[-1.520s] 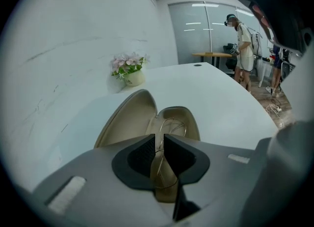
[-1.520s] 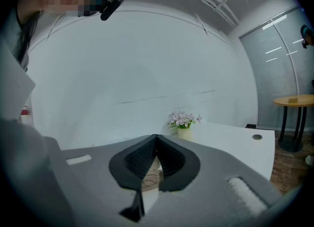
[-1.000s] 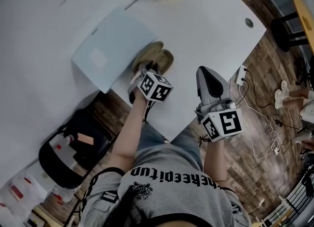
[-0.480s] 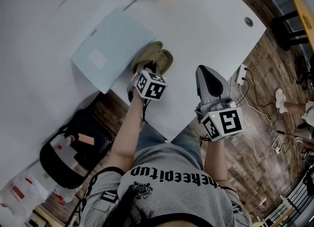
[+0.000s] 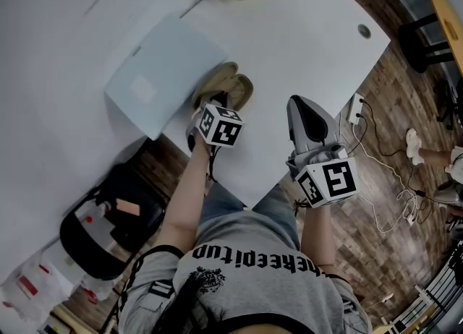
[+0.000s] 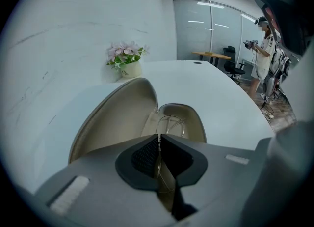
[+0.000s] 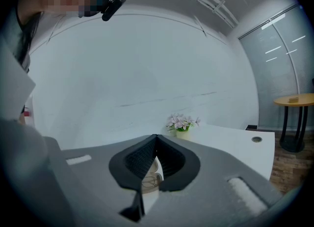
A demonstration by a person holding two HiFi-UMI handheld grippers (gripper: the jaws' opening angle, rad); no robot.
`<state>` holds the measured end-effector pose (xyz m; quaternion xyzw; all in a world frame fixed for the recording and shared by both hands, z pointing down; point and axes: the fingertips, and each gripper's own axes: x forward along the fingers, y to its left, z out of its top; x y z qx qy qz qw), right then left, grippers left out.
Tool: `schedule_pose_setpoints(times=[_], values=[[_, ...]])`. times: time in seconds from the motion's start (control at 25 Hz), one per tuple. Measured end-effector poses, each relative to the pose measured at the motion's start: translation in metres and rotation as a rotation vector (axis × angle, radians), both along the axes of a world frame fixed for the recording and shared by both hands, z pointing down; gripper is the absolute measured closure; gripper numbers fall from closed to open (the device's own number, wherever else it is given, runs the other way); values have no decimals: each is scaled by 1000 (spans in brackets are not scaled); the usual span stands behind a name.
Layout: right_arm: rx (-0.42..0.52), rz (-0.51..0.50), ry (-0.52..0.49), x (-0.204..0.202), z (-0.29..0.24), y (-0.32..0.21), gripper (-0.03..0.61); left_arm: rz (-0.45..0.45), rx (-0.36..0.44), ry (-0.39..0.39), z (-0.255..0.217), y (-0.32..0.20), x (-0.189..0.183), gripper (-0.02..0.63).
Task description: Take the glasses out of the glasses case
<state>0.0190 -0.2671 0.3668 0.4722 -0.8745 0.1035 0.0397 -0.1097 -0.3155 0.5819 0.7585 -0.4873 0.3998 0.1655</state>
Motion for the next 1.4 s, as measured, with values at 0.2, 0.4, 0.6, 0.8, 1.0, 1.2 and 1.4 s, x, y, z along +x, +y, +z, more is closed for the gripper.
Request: schedule_pose_setpoints(times=[0.2, 0.4, 0.6, 0.8, 1.0, 1.2, 1.4], values=[[5, 2, -10, 3, -2, 1, 575, -15, 25, 30, -9, 3, 2, 588], [15, -15, -19, 4, -6, 5, 575, -56, 94, 62, -27, 7, -2, 589], [24, -41, -24, 2, -9, 8, 575, -80, 166, 99, -50, 13, -2, 589], [37, -64, -30, 3, -12, 12, 575, -109, 243, 148, -78, 21, -1, 588], [46, -94, -28, 1, -15, 17, 575, -135, 316, 213, -108, 30, 1, 588], [61, -120, -37, 1, -20, 20, 575, -161, 367, 232, -129, 39, 0, 589], [80, -143, -43, 1, -28, 26, 575, -186, 421, 258, -150, 50, -2, 589]])
